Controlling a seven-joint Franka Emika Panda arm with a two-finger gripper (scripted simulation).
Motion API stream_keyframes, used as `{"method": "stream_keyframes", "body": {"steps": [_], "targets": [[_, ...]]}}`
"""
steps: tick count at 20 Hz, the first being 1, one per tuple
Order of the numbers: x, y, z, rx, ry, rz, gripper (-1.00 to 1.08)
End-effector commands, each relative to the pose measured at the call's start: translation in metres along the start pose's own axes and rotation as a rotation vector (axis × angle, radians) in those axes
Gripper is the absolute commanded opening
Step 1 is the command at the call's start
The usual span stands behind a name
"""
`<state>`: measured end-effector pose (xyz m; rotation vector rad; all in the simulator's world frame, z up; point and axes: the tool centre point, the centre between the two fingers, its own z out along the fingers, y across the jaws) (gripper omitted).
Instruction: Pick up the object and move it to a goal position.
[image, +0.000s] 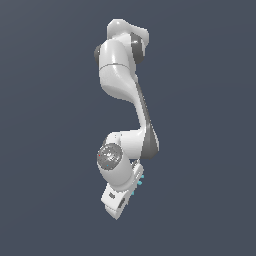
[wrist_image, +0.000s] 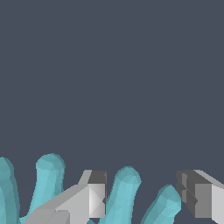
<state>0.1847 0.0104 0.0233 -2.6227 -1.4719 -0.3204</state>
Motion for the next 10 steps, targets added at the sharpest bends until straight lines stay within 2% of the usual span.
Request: {"method": "stream_keyframes", "body": {"steps": [1,10], "targets": [[-0.0001,0.0001,0.0001,0.0,0.0,0.0,-1.0],[0.0002,-0.0009,-0.0005,0.0,0.0,0.0,-1.0]]}}
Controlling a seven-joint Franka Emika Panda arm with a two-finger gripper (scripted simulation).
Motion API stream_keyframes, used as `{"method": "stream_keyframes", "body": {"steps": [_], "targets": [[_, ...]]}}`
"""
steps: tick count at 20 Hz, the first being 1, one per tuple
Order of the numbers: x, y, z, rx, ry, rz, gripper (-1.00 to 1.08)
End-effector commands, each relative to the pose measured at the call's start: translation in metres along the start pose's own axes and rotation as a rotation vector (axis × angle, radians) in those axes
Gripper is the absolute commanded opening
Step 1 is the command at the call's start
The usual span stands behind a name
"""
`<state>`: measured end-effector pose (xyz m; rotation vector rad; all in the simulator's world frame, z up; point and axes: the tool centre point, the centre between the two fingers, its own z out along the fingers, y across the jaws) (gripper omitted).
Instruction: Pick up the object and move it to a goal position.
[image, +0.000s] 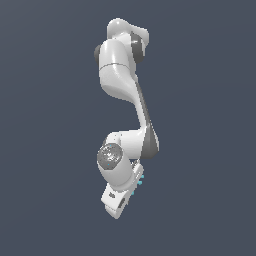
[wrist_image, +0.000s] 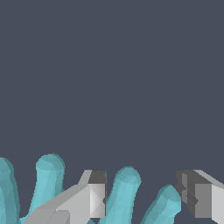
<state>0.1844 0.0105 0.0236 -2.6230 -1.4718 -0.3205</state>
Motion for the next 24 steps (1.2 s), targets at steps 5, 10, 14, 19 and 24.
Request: {"method": "stream_keyframes", "body": {"steps": [5,10,14,19,24], "targets": [[0.001,-0.005,-0.003,0.0,0.0,0.0,-1.0],[0.003,-0.013,-0.008,0.0,0.0,0.0,-1.0],[0.005,-0.024,-0.015,0.0,-0.001,0.0,-1.0],[0.01,-0.043,-0.026,-0.001,-0.001,0.0,-1.0],[0.015,-0.065,-0.04,-0.001,-0.002,0.0,-1.0]]}}
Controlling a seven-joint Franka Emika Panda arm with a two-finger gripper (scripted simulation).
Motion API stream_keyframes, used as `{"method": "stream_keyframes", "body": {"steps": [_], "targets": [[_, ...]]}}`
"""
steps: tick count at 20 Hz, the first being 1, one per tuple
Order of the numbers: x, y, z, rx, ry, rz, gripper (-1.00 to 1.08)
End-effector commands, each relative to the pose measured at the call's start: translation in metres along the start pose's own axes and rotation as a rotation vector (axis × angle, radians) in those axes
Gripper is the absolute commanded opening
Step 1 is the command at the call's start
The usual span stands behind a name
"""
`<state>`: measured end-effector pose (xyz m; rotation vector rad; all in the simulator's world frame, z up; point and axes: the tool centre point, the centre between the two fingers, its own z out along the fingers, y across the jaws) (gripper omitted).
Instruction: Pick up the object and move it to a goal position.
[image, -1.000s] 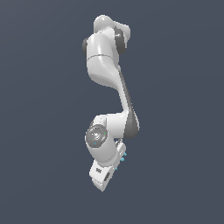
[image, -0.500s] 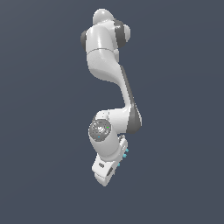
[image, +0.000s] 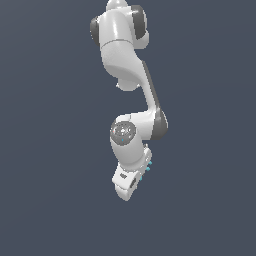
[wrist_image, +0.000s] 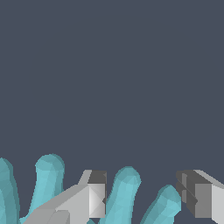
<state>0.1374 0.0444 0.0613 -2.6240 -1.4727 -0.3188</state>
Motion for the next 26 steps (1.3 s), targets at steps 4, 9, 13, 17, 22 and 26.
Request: {"method": "stream_keyframes", "body": {"steps": [4,9,13,17,22,26], "targets": [[0.007,-0.028,-0.017,-0.001,-0.001,0.0,-1.0],[0.014,-0.057,-0.036,-0.001,-0.001,0.0,-1.0],[0.021,-0.083,-0.052,-0.002,-0.002,0.0,-1.0],[0.028,-0.113,-0.071,-0.002,-0.003,0.0,-1.0],[0.039,-0.155,-0.097,-0.002,-0.003,-0.001,-1.0],[0.048,-0.185,-0.117,-0.002,-0.003,-0.001,-1.0]]}}
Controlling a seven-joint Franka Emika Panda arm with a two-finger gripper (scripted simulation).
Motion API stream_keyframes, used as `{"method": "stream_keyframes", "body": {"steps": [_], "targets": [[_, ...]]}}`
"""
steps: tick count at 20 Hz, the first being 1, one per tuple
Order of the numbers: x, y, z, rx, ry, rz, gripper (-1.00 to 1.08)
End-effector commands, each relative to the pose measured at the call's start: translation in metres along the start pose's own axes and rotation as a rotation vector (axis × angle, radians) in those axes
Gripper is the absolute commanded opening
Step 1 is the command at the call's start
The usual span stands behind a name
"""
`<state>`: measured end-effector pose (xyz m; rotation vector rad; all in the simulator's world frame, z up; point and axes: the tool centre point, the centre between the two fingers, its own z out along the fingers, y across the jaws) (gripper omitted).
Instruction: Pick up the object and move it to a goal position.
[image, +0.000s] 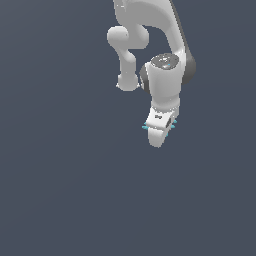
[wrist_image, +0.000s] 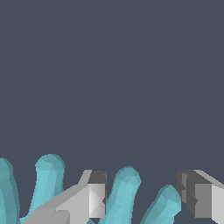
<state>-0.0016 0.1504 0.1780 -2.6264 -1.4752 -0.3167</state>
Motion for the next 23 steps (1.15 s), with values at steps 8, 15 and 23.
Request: {"method": "stream_keyframes", "body": {"steps": [8,15,23], "targets": [[0.018,-0.058,-0.039,0.0,0.002,0.0,-1.0],[0.025,-0.077,-0.052,0.002,0.004,0.0,-1.0],[0.026,-0.075,-0.052,0.002,0.006,0.0,-1.0]]}}
